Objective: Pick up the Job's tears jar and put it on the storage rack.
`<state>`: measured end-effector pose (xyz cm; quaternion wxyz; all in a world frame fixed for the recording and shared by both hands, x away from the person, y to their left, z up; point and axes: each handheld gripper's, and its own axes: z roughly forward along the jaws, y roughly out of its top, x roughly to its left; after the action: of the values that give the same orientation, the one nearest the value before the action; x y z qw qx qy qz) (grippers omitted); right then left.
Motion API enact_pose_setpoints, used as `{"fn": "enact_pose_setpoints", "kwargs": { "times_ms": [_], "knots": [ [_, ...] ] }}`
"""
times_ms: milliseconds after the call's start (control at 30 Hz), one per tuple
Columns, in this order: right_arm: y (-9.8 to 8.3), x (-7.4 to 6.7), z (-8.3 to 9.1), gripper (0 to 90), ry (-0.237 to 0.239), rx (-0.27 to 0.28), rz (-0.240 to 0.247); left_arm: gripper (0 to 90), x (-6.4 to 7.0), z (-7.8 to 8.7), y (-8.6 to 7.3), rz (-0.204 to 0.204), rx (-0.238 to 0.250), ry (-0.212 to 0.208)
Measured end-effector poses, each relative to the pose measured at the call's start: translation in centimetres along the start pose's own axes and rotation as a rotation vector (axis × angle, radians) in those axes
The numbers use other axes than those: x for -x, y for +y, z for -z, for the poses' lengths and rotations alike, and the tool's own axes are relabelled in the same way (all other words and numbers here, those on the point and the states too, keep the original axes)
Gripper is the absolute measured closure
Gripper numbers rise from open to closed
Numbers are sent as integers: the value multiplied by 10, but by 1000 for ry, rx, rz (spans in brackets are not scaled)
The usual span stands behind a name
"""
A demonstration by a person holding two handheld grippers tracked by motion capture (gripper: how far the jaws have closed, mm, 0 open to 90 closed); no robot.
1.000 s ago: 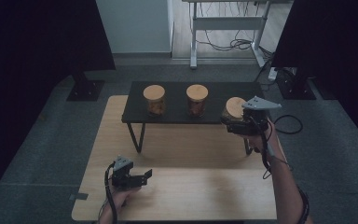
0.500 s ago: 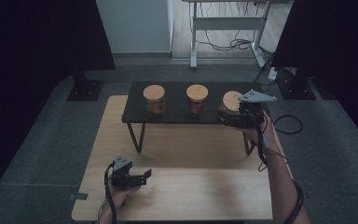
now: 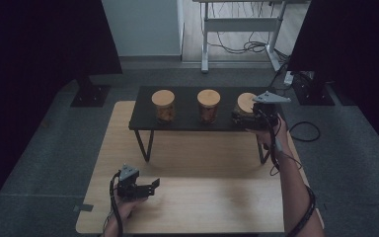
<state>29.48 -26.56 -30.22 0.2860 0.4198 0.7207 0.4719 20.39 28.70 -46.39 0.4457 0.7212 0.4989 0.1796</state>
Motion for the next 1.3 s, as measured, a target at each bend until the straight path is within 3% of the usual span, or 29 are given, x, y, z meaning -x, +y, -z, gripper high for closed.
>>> {"fn": "enact_pose_setpoints", "kwargs": {
  "times_ms": [433, 1300],
  "knots": [
    [0, 0, -12, 243, -13, -22, -15, 41, 1, 0, 0, 0, 0, 2],
    [-2, 2, -7, 199, -1, 7, -46, 40, 0, -2, -1, 6, -5, 1]
  ]
}}
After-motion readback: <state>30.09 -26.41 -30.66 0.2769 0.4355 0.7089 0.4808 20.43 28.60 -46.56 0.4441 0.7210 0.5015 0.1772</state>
